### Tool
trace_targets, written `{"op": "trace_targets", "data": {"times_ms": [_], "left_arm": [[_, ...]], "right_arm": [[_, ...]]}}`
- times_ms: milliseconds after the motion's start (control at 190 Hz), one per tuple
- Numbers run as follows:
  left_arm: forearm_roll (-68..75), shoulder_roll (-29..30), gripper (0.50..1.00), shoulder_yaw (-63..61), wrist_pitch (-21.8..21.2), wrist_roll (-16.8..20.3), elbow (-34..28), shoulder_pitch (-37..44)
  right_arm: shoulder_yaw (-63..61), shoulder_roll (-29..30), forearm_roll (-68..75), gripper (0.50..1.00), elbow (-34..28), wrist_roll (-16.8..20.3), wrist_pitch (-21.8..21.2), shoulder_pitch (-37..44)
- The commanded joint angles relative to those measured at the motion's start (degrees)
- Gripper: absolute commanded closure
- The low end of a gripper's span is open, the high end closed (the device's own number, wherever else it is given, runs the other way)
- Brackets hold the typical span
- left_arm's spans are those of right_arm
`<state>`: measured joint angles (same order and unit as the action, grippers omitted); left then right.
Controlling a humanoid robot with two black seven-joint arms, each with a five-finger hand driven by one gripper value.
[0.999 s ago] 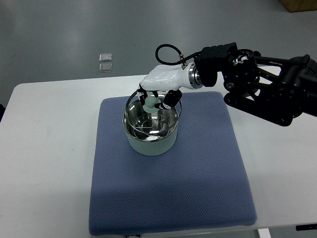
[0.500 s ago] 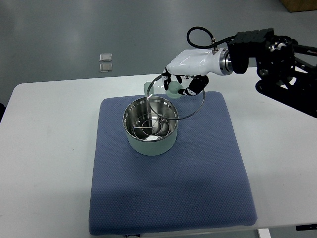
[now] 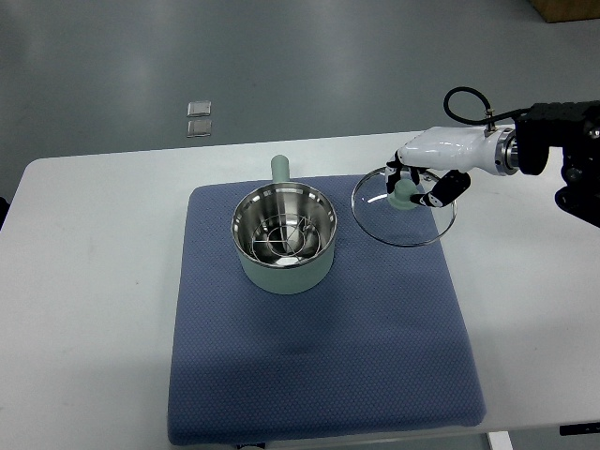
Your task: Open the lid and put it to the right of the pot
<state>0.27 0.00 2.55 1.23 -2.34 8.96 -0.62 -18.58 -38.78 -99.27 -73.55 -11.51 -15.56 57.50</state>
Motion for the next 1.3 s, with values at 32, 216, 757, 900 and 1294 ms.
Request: {"op": "trace_targets", "data": {"times_ms": [32, 216, 757, 900, 1294], "left_arm": [[0.0, 0.0, 0.5, 0.0, 0.0, -0.04, 0.0, 0.01], [0.0, 0.0, 0.5, 0.0, 0.0, -0.04, 0.0, 0.01], [0.0, 0.0, 0.5, 0.0, 0.0, -0.04, 0.0, 0.01], [0.0, 0.0, 0.5, 0.0, 0.0, -0.04, 0.0, 0.01], [0.0, 0.0, 0.5, 0.0, 0.0, -0.04, 0.0, 0.01]], "right_arm": [[2.15, 0.9, -0.4, 1.0, 0.6, 0.17, 2.73, -2.48], [3.2, 3.8, -1.72, 1.0, 2.44, 0.35, 4.93, -5.47], [0.13, 3.62, 0.65, 0.621, 3.06, 0.17, 6.77, -5.64], [-4.88, 2.3, 9.88, 0.624, 5.26, 0.7, 6.42, -5.82], [-15.52, 7.75, 63.93, 0.634, 17.74, 4.39, 21.1, -9.6]]}}
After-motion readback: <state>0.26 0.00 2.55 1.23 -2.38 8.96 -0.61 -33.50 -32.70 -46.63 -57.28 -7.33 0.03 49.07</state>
